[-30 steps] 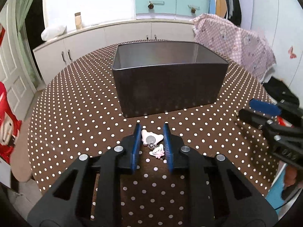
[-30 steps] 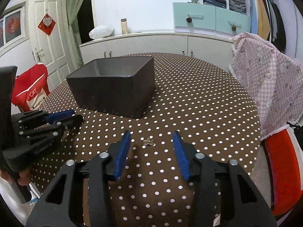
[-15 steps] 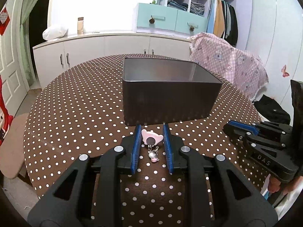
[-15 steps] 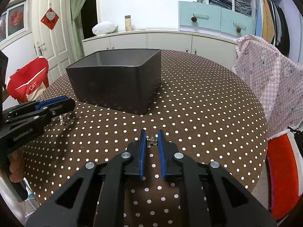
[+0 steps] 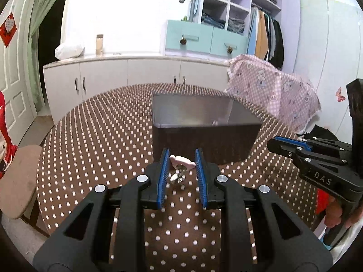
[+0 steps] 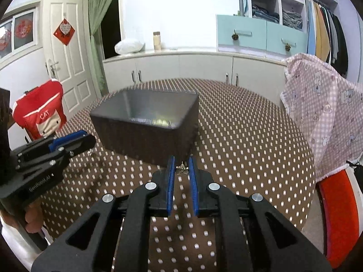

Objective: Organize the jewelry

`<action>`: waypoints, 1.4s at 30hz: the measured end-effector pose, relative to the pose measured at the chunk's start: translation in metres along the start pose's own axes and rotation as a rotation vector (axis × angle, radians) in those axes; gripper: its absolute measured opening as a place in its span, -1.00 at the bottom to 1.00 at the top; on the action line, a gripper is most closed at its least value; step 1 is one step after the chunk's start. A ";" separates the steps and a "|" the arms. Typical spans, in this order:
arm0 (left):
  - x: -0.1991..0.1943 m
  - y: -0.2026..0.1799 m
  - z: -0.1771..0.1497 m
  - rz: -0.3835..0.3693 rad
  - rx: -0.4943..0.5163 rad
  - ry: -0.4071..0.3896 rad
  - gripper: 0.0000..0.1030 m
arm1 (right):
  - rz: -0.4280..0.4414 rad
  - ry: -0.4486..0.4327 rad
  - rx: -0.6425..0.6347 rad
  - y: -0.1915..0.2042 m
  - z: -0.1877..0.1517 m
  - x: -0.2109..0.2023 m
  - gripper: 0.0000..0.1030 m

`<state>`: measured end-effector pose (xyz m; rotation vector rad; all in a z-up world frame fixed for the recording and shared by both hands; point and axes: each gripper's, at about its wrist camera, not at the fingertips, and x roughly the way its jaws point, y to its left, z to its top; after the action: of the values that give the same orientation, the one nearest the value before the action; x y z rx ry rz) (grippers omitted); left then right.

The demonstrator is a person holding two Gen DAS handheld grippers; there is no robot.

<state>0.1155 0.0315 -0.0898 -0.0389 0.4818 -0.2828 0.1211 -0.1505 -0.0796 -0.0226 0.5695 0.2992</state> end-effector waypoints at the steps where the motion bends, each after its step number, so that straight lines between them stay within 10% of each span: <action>1: -0.001 -0.001 0.003 -0.005 0.003 -0.015 -0.54 | 0.003 -0.011 -0.003 0.001 0.004 0.000 -0.79; 21: 0.010 -0.002 0.041 -0.041 0.007 -0.110 -0.52 | 0.069 -0.064 -0.002 0.010 0.043 0.017 -0.64; 24: 0.011 -0.002 0.041 -0.011 0.006 -0.109 0.36 | 0.030 -0.071 0.007 0.007 0.043 0.017 -0.22; 42: 0.015 -0.002 0.040 0.039 0.016 -0.045 0.40 | 0.012 -0.053 0.042 -0.002 0.038 0.010 -0.08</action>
<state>0.1459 0.0242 -0.0611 -0.0205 0.4353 -0.2465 0.1498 -0.1455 -0.0528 0.0289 0.5238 0.2987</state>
